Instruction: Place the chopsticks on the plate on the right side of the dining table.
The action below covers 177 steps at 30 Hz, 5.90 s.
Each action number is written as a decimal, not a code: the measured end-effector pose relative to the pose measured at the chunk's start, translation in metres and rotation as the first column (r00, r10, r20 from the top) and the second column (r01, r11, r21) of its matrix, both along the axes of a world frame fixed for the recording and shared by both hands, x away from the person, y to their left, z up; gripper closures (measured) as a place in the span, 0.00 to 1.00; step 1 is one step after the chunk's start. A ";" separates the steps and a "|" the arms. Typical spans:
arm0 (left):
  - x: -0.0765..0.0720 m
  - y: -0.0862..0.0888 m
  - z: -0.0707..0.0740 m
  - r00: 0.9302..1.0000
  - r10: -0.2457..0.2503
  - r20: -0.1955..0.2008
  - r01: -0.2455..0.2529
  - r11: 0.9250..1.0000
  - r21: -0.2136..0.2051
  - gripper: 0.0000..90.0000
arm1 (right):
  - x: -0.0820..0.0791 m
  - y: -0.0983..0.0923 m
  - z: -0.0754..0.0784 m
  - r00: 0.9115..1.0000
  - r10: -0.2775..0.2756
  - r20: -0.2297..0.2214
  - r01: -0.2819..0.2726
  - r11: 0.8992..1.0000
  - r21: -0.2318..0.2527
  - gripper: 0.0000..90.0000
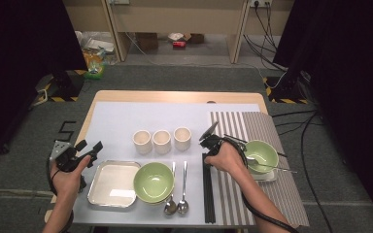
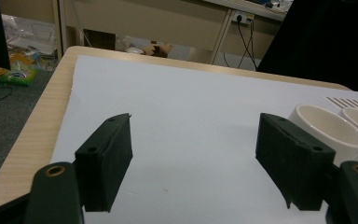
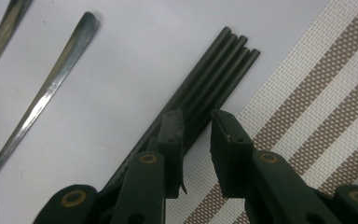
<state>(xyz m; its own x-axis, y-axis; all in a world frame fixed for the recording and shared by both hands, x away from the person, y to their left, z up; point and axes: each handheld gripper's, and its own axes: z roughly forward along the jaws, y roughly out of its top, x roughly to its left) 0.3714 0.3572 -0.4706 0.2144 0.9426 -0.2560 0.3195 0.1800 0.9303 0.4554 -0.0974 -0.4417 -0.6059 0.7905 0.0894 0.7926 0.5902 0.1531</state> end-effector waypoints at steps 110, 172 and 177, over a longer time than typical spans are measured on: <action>0.000 0.001 0.000 1.000 -0.001 0.002 0.001 1.000 -0.001 0.29 | 0.057 -0.021 0.003 0.916 -0.396 0.065 0.396 0.918 0.014 0.89; -0.001 -0.001 0.001 1.000 -0.004 0.004 0.004 1.000 0.002 0.29 | -0.040 -0.036 -0.002 0.947 -0.301 -0.116 0.279 0.945 -0.170 0.91; -0.001 -0.001 0.001 1.000 -0.006 0.005 0.006 1.000 -0.001 0.29 | -0.040 -0.035 -0.002 0.942 -0.317 -0.105 0.295 0.938 -0.183 0.95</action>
<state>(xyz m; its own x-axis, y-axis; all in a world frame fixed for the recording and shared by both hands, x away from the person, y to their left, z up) 0.3708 0.3561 -0.4698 0.2214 0.9410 -0.2558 0.3161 0.1789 0.9317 0.4152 -0.1329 -0.4436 -0.3236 0.9462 0.0061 0.9453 0.3236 -0.0418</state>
